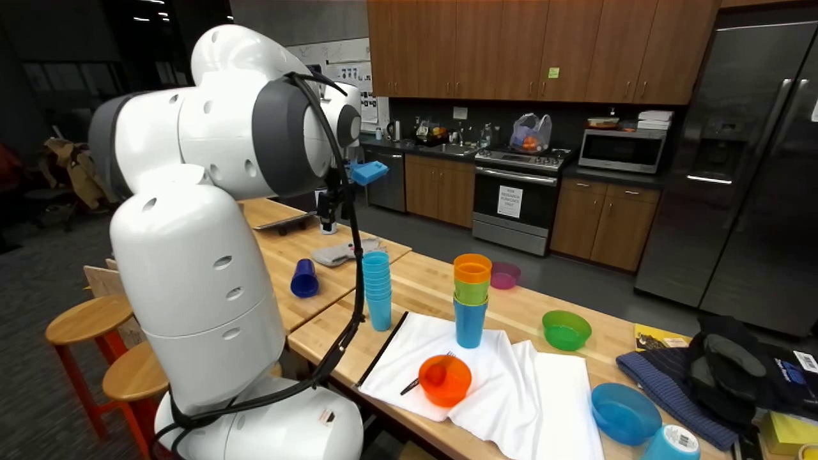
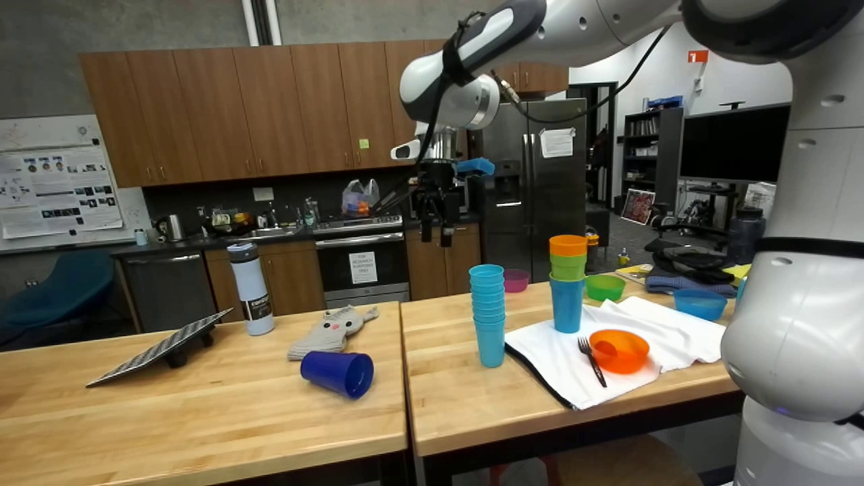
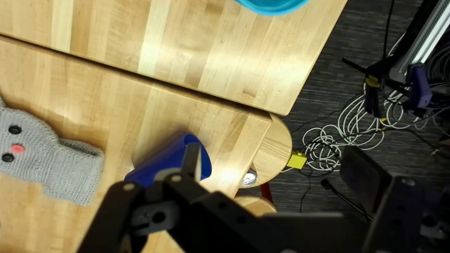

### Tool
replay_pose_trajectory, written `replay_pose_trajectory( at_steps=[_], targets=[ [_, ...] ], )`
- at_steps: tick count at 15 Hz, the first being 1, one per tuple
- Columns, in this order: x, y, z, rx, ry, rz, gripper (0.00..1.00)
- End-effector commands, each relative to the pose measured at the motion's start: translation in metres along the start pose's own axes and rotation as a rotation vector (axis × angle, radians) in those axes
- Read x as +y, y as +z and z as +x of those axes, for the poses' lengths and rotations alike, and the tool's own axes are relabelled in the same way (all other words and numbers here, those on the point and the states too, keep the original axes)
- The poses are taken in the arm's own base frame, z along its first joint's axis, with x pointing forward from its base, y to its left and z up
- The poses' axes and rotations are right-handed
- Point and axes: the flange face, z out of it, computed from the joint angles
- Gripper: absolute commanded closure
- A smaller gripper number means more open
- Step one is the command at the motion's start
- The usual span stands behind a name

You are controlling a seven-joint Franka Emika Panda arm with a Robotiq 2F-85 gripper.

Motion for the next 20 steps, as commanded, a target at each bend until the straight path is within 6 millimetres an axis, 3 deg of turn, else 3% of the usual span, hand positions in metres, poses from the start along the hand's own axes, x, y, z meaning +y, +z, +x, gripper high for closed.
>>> replay_pose_trajectory(
  at_steps=[1,7,20],
  targets=[
    [0.006,0.031,0.018,0.025,0.033,0.03,0.0],
    [0.02,0.091,0.057,0.098,0.12,0.072,0.0],
    [0.037,0.146,0.096,0.07,0.18,0.011,0.0]
  ],
)
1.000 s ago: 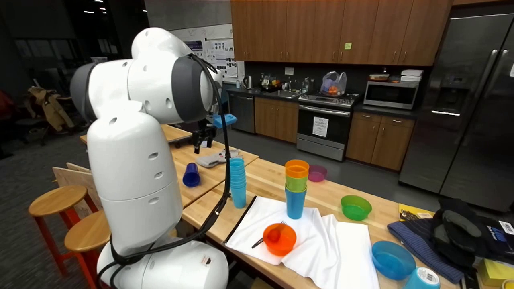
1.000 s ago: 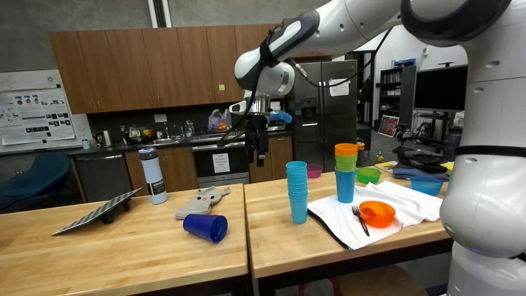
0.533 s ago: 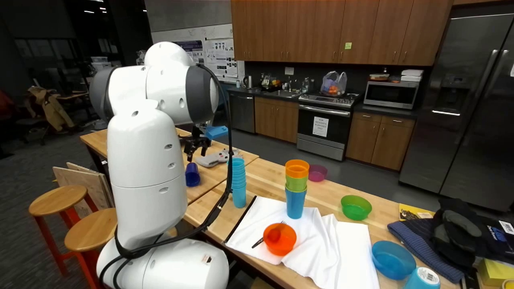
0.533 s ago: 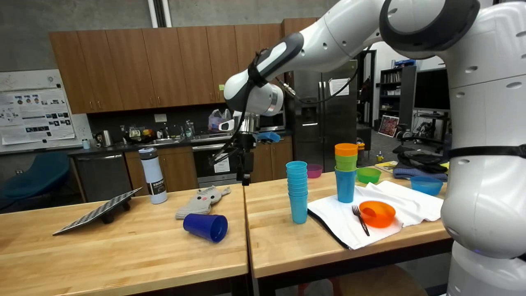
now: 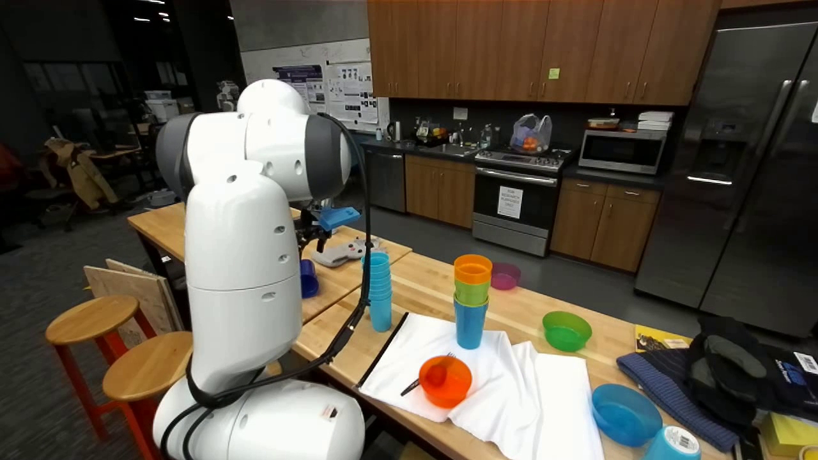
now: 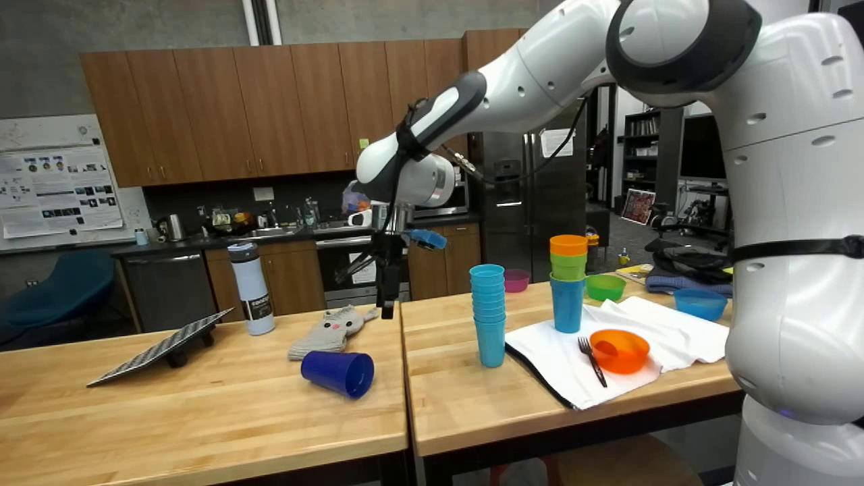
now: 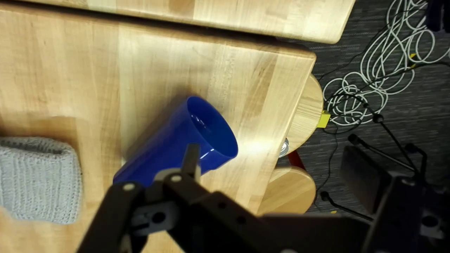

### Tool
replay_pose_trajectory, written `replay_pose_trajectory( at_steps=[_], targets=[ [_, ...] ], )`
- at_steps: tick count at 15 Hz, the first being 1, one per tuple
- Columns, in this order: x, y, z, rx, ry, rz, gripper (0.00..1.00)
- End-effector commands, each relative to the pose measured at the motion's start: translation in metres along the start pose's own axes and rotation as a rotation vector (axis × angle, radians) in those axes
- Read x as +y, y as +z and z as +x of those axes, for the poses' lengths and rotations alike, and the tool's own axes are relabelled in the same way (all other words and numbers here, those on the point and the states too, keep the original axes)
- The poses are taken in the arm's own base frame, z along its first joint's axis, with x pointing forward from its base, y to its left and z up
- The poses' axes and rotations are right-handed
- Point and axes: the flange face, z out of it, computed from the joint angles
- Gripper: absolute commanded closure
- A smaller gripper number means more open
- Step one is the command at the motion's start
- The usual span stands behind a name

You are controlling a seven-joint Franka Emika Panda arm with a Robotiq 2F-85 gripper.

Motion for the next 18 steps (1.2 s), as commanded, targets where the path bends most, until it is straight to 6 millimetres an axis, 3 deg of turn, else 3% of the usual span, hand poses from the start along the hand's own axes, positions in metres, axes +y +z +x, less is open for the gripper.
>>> replay_pose_trajectory(
  at_steps=[1,7,10,18],
  targets=[
    [0.003,0.013,0.011,-0.033,0.001,-0.025,0.0],
    [0.005,0.014,0.001,-0.134,-0.022,-0.062,0.0],
    [0.01,0.018,0.006,-0.137,-0.019,-0.081,0.0],
    [0.018,0.055,0.017,-0.133,-0.044,-0.014,0.0]
  ],
)
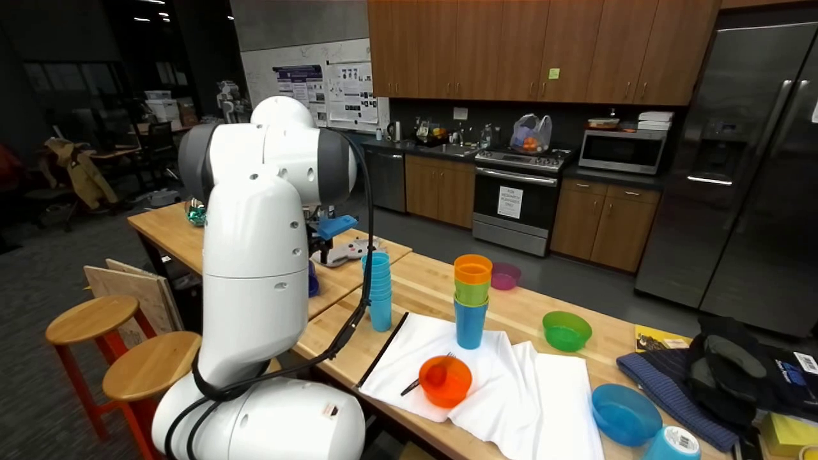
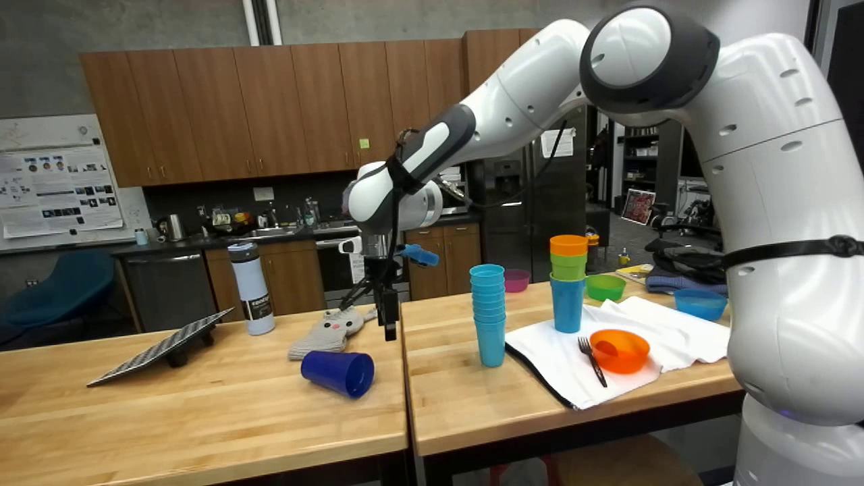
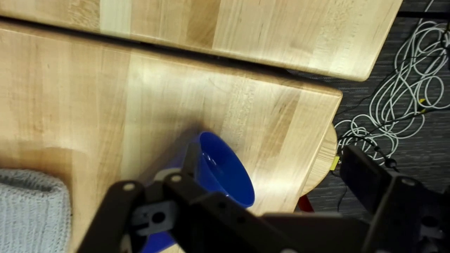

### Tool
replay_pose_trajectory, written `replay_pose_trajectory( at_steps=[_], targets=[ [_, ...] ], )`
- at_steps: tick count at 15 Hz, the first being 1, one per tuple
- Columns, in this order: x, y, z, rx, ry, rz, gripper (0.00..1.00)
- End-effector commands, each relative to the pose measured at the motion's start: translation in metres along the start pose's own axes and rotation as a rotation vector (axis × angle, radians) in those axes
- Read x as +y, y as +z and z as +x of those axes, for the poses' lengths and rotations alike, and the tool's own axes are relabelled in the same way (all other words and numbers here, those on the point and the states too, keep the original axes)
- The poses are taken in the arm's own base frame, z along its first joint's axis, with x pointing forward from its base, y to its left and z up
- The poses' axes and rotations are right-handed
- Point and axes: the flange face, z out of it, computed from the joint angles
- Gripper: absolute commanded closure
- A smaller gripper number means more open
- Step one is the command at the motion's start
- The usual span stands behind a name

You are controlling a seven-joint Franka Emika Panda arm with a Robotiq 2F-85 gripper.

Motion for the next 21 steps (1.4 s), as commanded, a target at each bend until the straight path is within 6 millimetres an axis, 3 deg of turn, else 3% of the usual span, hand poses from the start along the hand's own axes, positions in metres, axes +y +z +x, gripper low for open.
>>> replay_pose_trajectory(
  at_steps=[1,8,21],
  targets=[
    [0.008,0.013,0.01,0.001,-0.014,0.023,0.0],
    [0.022,0.03,0.02,-0.004,-0.027,0.038,0.0],
    [0.041,0.034,0.046,-0.017,-0.097,-0.005,0.0]
  ],
)
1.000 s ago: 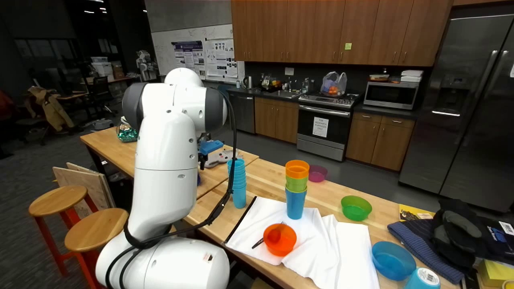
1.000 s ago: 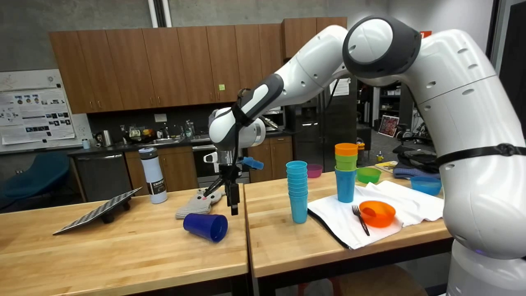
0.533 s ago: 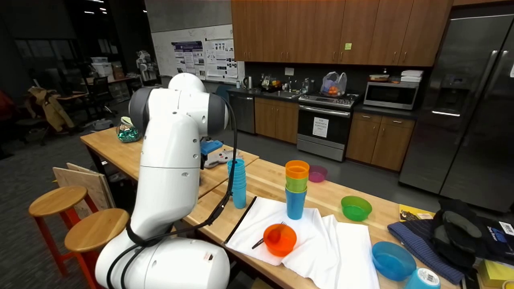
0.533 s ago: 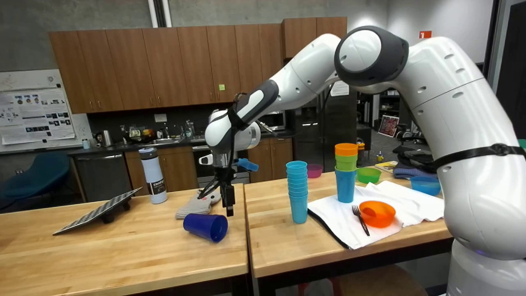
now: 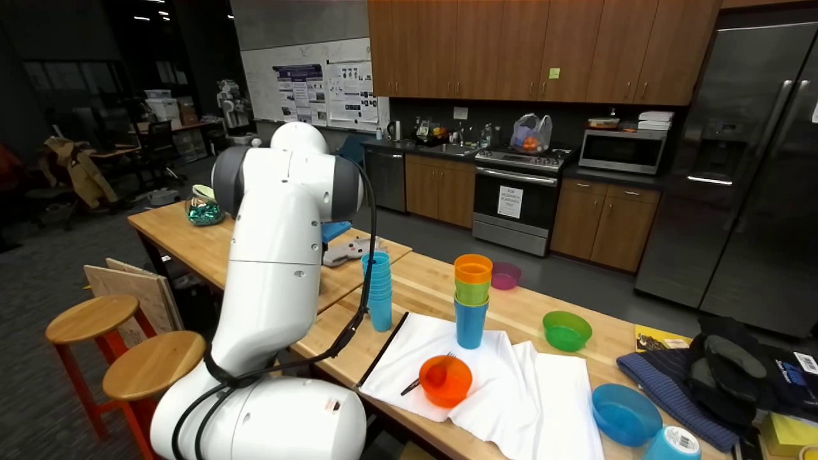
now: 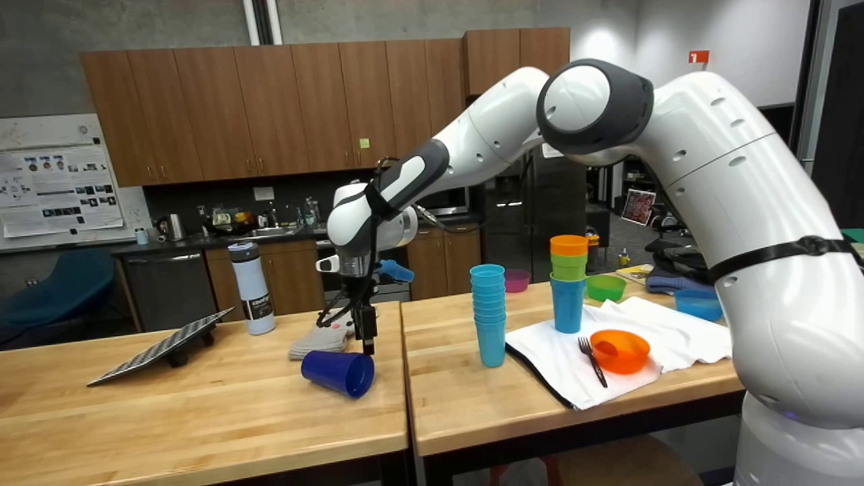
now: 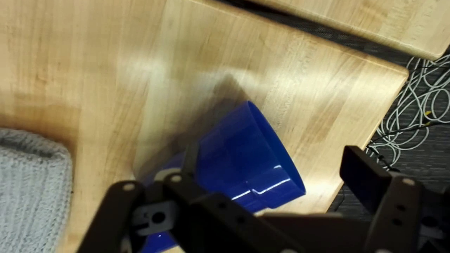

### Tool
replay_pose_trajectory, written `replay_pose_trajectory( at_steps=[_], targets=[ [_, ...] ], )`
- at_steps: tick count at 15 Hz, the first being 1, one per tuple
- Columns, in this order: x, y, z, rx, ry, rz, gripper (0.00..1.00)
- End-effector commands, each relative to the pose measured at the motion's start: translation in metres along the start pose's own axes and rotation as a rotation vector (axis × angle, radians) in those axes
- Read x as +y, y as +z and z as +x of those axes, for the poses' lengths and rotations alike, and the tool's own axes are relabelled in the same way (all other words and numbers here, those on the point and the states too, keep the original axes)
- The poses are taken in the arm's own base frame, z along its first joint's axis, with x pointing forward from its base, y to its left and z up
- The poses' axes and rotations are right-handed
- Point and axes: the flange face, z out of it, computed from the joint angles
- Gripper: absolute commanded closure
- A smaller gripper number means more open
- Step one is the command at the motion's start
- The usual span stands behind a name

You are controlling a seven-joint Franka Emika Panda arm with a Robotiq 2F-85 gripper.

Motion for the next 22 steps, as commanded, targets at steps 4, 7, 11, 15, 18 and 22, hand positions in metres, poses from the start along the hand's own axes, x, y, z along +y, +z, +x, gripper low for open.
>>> replay_pose_trajectory(
  at_steps=[4,7,11,15,18,22],
  targets=[
    [0.002,-0.001,-0.001,-0.005,-0.001,0.01,0.0],
    [0.0,-0.001,-0.003,-0.008,0.008,0.007,0.0],
    [-0.001,0.01,-0.003,-0.021,0.0,0.023,0.0],
    [0.0,0.02,-0.001,-0.021,0.002,0.039,0.0],
    [0.001,0.027,0.0,-0.023,-0.002,0.048,0.0],
    [0.004,0.033,0.004,-0.042,-0.005,0.045,0.0]
  ],
)
